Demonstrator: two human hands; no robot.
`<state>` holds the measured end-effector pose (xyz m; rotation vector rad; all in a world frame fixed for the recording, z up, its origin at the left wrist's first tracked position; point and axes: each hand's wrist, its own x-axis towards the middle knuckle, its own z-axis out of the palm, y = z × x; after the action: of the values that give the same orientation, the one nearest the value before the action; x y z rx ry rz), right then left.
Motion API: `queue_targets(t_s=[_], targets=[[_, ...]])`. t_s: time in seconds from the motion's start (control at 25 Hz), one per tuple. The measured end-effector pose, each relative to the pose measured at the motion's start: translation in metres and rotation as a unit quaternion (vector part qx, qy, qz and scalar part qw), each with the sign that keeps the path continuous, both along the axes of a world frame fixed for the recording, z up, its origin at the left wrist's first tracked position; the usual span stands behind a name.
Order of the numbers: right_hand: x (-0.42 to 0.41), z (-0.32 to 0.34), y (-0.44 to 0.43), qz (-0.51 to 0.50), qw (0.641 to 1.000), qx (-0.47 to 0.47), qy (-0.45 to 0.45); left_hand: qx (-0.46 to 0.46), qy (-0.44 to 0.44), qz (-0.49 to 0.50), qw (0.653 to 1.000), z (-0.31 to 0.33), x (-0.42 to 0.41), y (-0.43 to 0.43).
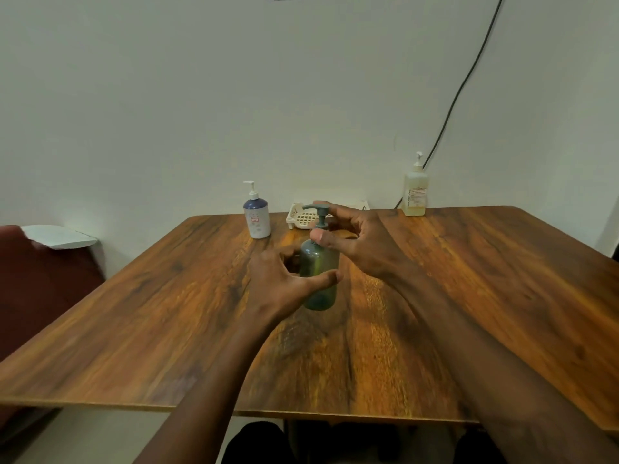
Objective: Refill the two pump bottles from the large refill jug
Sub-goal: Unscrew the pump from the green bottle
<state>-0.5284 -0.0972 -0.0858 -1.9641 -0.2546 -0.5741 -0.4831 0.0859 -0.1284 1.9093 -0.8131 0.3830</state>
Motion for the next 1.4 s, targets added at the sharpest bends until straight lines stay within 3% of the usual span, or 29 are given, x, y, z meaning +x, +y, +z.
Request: queue_targets(t_s=[0.28,0.6,0.8,0.92,1.24,1.4], targets=[[0.02,-0.024,0.01,-0.135,0.991,0.006,-0.012,-0.009,-0.017,0.042,0.999,-0.017,0.015,-0.022],[0.029,-0.054,-0.024,-0.018,0.985,0.169,0.037,-0.051,0.023,0.035,0.998,-0.046,0.036,-0.047],[0.026,-0.048,-0.012,-0.175,0.98,0.094,-0.009,-0.063,0.03,0.04,0.997,-0.042,0.039,-0.05],[0.027,-0.053,-0.004,-0.193,0.98,0.057,0.006,-0.057,0.027,0.035,0.997,-0.047,0.037,-0.048],[0.029,-0.055,-0.001,-0.015,0.988,0.135,0.07,-0.057,0.013,0.04,0.997,-0.046,0.031,-0.032],[0.027,-0.057,0.017,-0.173,0.984,0.047,0.012,-0.05,0.013,0.033,0.998,-0.047,0.026,-0.029]])
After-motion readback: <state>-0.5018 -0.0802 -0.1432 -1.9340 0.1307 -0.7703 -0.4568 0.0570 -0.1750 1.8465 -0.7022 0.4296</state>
